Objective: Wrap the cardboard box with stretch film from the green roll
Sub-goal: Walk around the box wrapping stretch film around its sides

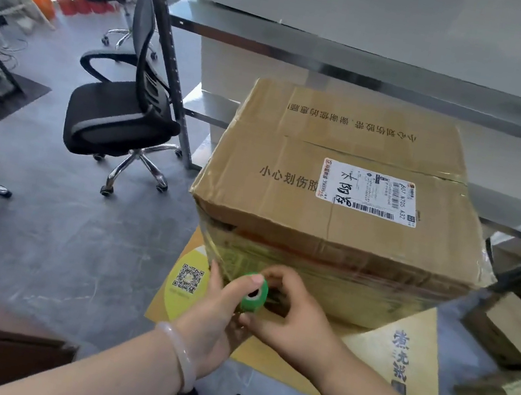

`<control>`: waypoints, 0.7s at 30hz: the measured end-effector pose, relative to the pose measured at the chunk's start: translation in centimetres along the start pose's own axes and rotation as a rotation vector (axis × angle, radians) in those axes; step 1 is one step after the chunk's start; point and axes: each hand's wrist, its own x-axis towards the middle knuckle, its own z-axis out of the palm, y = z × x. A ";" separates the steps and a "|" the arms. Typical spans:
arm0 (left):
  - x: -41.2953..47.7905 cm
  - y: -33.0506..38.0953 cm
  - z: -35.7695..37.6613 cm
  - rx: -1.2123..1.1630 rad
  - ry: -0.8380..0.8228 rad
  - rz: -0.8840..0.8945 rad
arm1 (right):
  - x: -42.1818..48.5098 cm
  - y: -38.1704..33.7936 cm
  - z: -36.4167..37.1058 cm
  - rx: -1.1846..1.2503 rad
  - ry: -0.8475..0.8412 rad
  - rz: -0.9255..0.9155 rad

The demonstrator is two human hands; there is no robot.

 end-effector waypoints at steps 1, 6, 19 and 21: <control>-0.2 -0.5 0.3 -0.017 0.009 -0.001 | -0.2 0.5 -0.5 -0.029 -0.020 -0.032; -0.9 -2.7 2.9 -0.068 0.064 0.028 | -1.2 1.7 -2.0 -0.079 0.005 -0.097; -0.1 -3.5 6.4 0.026 0.120 0.022 | -2.5 1.9 -4.6 -0.101 0.192 -0.095; 0.0 -3.6 6.6 0.034 0.120 0.028 | -2.6 2.0 -4.7 -0.104 0.195 -0.095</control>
